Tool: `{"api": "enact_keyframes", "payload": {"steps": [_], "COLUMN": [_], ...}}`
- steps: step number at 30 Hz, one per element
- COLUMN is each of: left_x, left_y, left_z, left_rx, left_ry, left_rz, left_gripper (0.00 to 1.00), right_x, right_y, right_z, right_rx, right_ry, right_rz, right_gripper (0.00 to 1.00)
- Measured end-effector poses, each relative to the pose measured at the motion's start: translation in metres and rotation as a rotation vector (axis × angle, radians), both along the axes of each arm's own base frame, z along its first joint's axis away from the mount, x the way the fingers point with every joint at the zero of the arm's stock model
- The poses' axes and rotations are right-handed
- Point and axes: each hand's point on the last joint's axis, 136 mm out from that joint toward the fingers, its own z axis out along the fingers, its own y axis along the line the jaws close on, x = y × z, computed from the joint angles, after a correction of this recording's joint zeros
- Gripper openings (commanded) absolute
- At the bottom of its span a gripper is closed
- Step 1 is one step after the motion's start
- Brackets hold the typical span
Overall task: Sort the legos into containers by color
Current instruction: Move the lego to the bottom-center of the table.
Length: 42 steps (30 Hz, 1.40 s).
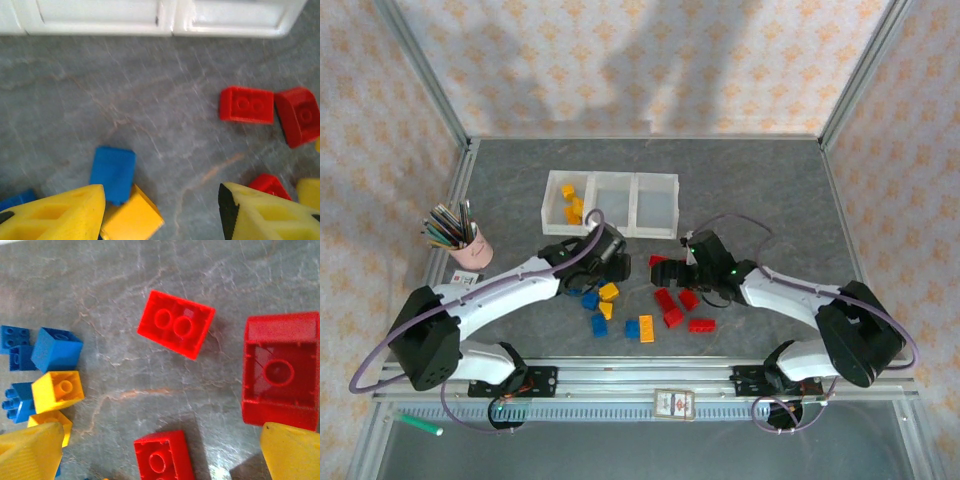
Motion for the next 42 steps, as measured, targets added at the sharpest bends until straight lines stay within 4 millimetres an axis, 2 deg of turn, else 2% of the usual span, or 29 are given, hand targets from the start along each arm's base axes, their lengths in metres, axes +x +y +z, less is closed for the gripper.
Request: {"api": "enact_keyframes", "payload": {"steps": [2, 6, 11, 14, 31, 39, 42], "left_x": [-0.011, -0.027, -0.039, -0.042, -0.025, -0.016, -0.016], "left_y": [-0.005, -0.001, 0.01, 0.013, -0.002, -0.021, -0.024], "left_z": [-0.007, -0.024, -0.043, -0.048, -0.059, -0.052, -0.049], "left_rx": [-0.002, 0.002, 0.021, 0.022, 0.037, -0.016, -0.018], "left_ry": [0.02, 0.064, 0.105, 0.118, 0.105, 0.094, 0.086], "left_rz": [0.0, 0.035, 0.08, 0.097, 0.1, 0.074, 0.069], "left_gripper": [0.65, 0.65, 0.66, 0.66, 0.66, 0.66, 0.66], "right_x": [-0.001, 0.001, 0.003, 0.005, 0.006, 0.015, 0.015], "right_y": [-0.002, -0.002, -0.002, -0.002, -0.01, -0.03, -0.03], "right_z": [-0.003, -0.001, 0.006, 0.011, 0.011, 0.017, 0.02], "right_rx": [-0.005, -0.002, 0.008, 0.013, -0.001, 0.037, 0.046], "right_ry": [0.003, -0.011, -0.042, -0.061, -0.088, -0.105, -0.114], "right_rz": [-0.002, -0.006, -0.008, -0.015, -0.034, -0.103, -0.101], "right_gripper": [1.0, 1.0, 1.0, 1.0, 1.0, 1.0, 1.0]}}
